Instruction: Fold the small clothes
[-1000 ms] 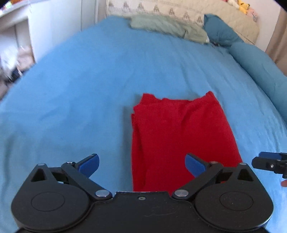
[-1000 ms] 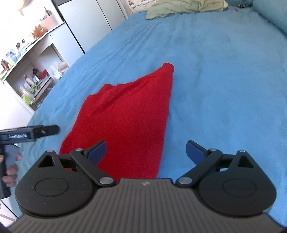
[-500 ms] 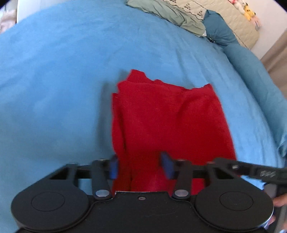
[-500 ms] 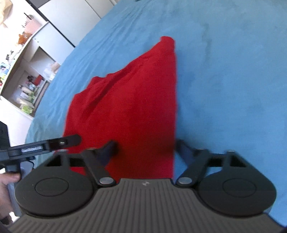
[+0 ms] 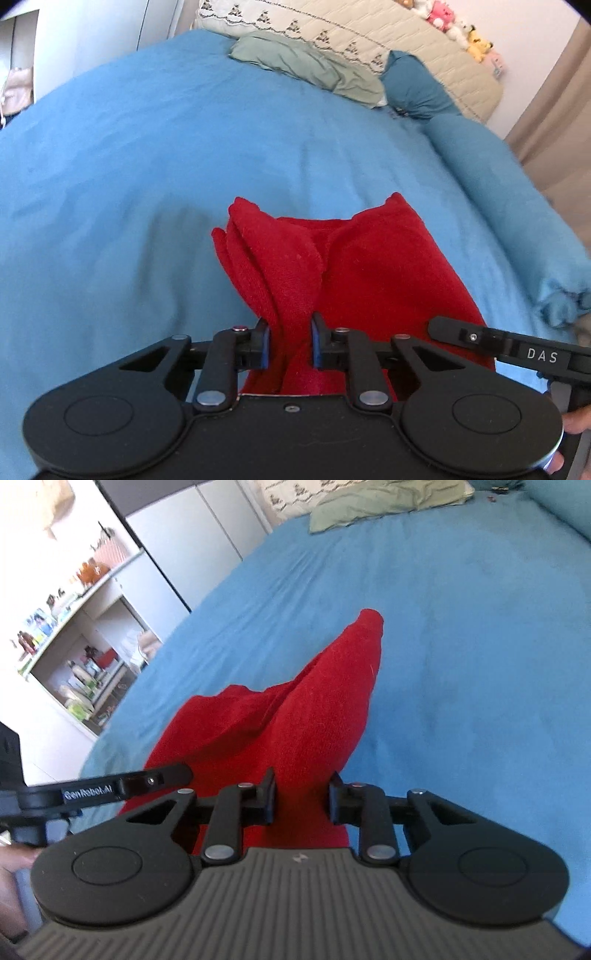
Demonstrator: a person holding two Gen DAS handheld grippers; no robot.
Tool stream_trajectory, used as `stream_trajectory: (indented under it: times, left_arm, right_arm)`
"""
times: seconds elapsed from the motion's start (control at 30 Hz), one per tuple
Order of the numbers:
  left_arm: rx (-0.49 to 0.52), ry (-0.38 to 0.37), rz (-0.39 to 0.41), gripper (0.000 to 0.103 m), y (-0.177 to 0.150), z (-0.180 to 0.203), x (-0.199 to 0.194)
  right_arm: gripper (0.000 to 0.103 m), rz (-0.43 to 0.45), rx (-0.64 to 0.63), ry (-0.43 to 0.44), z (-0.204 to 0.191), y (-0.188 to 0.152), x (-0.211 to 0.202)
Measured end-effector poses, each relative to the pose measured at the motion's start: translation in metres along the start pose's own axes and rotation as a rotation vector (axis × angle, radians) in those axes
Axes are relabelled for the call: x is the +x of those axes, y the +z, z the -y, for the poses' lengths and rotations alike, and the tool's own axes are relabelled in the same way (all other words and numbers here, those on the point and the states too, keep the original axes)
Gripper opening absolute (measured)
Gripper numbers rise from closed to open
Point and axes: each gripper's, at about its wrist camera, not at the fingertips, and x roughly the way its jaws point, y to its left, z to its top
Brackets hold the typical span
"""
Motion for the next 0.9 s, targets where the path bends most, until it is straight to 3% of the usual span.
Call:
stream_trajectory:
  times: [0.2, 0.37, 0.43, 0.53, 0.6, 0.63, 0.9]
  left_arm:
    - [0.048, -0.034, -0.036, 0.022, -0.061, 0.062, -0.021]
    - [0.047, 0.007, -0.106, 0.023, -0.113, 0.079, 0.006]
    - [0.070, 0.061, -0.105, 0.033, -0.122, 0.081, 0.011]
    - [0.085, 0.122, -0.066, 0.059, -0.124, 0.081, 0.003]
    - [0.110, 0.181, -0.007, 0.083, -0.122, 0.080, -0.010]
    - [0.124, 0.203, 0.021, 0.085, -0.121, 0.080, -0.015]
    - [0.185, 0.259, 0.078, 0.086, -0.144, 0.067, -0.009]
  right_arm:
    - [0.041, -0.007, -0.001, -0.078, 0.021, -0.053, -0.078]
    - [0.042, -0.052, 0.047, -0.122, 0.061, -0.107, -0.088]
    - [0.046, -0.064, 0.075, -0.143, 0.078, -0.124, -0.084]
    - [0.068, -0.043, 0.118, -0.167, 0.090, -0.131, -0.090]
    - [0.096, 0.012, 0.098, -0.179, 0.087, -0.130, -0.105]
    - [0.103, 0.039, 0.086, -0.198, 0.084, -0.129, -0.110]
    - [0.103, 0.073, 0.012, -0.301, 0.098, -0.139, -0.097]
